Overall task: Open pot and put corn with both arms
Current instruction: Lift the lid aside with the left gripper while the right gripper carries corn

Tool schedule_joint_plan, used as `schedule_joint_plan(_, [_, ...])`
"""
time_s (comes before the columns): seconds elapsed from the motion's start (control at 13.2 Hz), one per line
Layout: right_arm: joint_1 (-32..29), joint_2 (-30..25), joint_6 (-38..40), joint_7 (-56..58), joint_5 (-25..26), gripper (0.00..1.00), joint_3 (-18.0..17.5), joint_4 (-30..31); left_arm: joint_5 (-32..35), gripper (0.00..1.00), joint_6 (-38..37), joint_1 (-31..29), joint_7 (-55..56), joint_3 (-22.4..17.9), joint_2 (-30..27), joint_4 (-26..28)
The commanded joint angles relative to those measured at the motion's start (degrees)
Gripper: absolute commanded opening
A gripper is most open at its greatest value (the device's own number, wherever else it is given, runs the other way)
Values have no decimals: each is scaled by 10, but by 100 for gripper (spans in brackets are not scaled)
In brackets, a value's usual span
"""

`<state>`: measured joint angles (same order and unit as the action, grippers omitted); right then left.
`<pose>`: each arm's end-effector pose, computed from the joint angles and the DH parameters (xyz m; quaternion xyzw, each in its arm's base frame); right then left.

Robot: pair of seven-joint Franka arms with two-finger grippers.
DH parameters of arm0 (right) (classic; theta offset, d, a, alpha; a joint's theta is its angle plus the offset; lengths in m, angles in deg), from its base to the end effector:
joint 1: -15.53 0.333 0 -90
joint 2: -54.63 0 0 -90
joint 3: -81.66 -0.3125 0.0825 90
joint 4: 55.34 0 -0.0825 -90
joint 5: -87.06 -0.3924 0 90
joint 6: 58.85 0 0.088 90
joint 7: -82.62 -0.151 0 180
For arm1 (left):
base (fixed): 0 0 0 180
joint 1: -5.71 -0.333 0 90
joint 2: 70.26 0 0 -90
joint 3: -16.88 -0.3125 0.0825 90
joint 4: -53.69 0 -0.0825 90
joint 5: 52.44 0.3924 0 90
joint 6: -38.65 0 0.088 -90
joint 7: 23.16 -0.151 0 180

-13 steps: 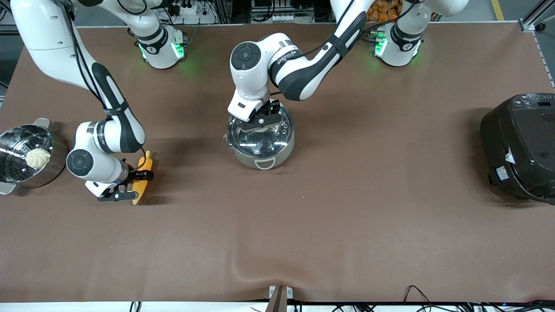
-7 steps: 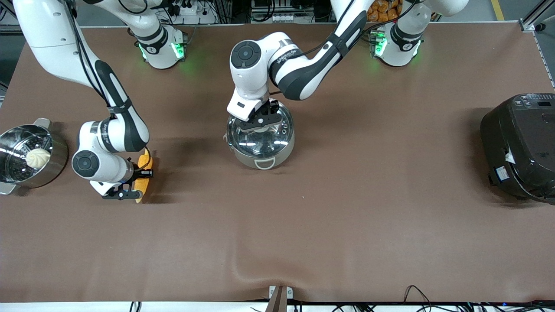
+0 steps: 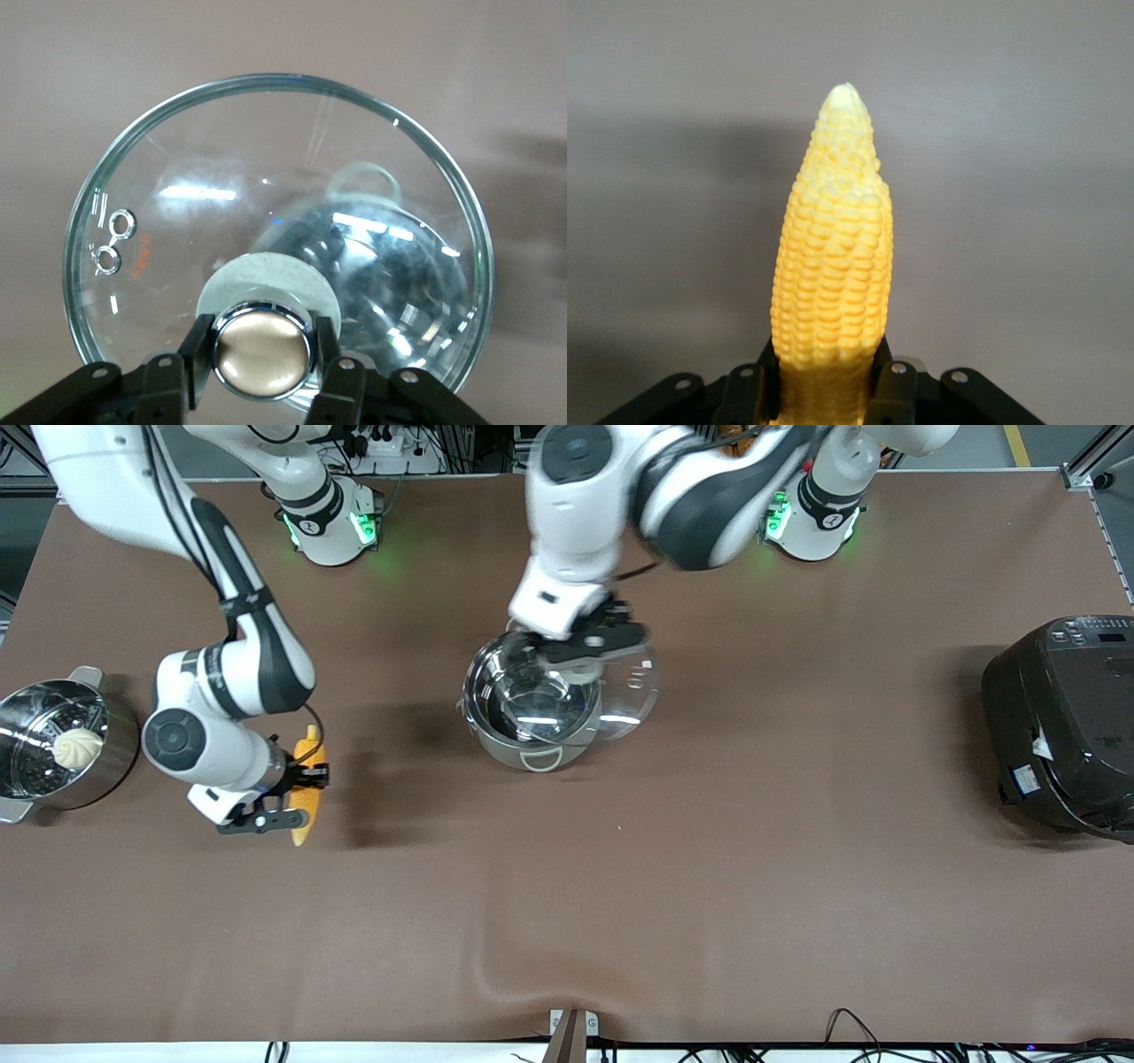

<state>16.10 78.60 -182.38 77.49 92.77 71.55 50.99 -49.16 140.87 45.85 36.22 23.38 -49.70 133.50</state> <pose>0.6163 0.1058 0.2374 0.9958 0.0726 -0.0540 0.0114 0.4797 -0.4827 0.4603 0.9938 0.1093 0.0170 0.0088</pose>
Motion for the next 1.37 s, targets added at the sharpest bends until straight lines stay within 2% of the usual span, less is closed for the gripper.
schedule_joint_plan(0.0, [0,-33,25,-34,7,0,-81,7,4,0,12,-90,-111,7,-119,140])
schedule_joint_plan(0.15, [16,-39,25,-65,11,0,-132,4,-5,0,21,-162,-194,10,-159,197])
schedule_joint_plan(0.23, [32,-41,26,-72,14,0,-141,-3,-12,0,21,-191,-222,10,-163,212])
schedule_joint_plan(0.46, [96,-50,29,-76,27,0,-142,-19,-14,0,36,-251,-276,10,-162,256])
schedule_joint_plan(0.61, [127,-49,31,-77,58,0,-142,-25,-14,0,100,-268,-277,10,-162,312])
schedule_joint_plan(0.91, [192,-39,31,-146,76,0,-142,-33,-13,0,232,-298,-277,10,-146,422])
schedule_joint_plan(1.29, [226,-17,31,-184,102,0,-140,-31,-13,0,326,-315,-279,10,-99,482])
